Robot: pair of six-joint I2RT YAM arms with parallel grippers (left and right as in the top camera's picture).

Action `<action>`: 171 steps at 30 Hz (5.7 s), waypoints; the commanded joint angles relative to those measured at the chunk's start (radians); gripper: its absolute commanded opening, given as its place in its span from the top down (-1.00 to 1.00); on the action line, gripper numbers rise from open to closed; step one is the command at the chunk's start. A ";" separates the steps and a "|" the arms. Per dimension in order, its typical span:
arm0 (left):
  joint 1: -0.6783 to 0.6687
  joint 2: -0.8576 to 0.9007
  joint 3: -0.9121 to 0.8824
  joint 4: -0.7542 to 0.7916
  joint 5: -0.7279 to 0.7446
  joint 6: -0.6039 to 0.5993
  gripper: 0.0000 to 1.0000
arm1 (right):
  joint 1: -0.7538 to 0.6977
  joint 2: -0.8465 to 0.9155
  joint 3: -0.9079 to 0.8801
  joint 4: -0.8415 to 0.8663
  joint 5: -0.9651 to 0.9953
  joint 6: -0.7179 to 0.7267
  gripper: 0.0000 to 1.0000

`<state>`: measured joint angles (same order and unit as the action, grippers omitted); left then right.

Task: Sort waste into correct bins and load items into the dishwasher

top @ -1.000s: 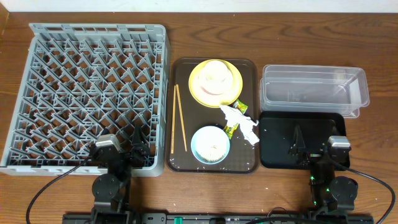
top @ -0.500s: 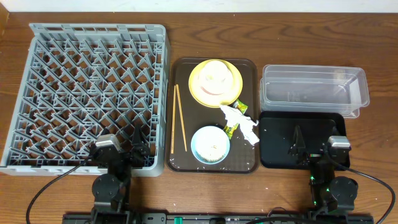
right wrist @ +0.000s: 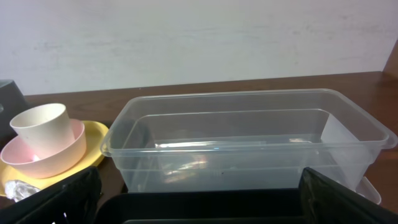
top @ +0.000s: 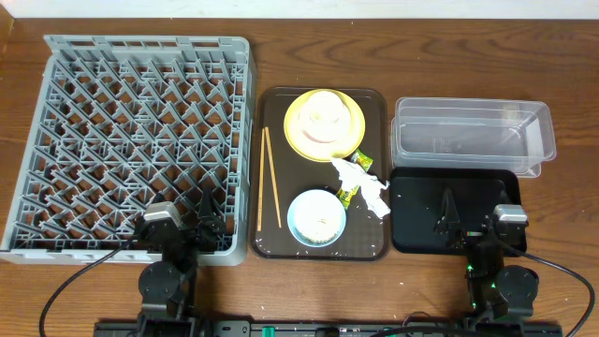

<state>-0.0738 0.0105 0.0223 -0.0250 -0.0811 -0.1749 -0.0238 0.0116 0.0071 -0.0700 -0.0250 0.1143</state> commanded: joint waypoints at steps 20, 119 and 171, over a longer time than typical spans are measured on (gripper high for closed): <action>-0.002 -0.006 -0.018 -0.041 -0.008 0.014 -0.88 | 0.010 -0.006 -0.002 -0.004 0.010 0.008 -0.99; -0.136 1.530 1.575 -1.407 0.362 -0.116 0.17 | 0.010 -0.006 -0.002 -0.004 0.010 0.008 -0.98; -0.383 1.538 0.912 -0.467 0.033 -0.294 0.48 | 0.010 -0.006 -0.002 -0.004 0.010 0.008 -0.99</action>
<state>-0.4507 1.5467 0.9501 -0.5026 -0.0074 -0.4541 -0.0238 0.0109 0.0067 -0.0700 -0.0216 0.1143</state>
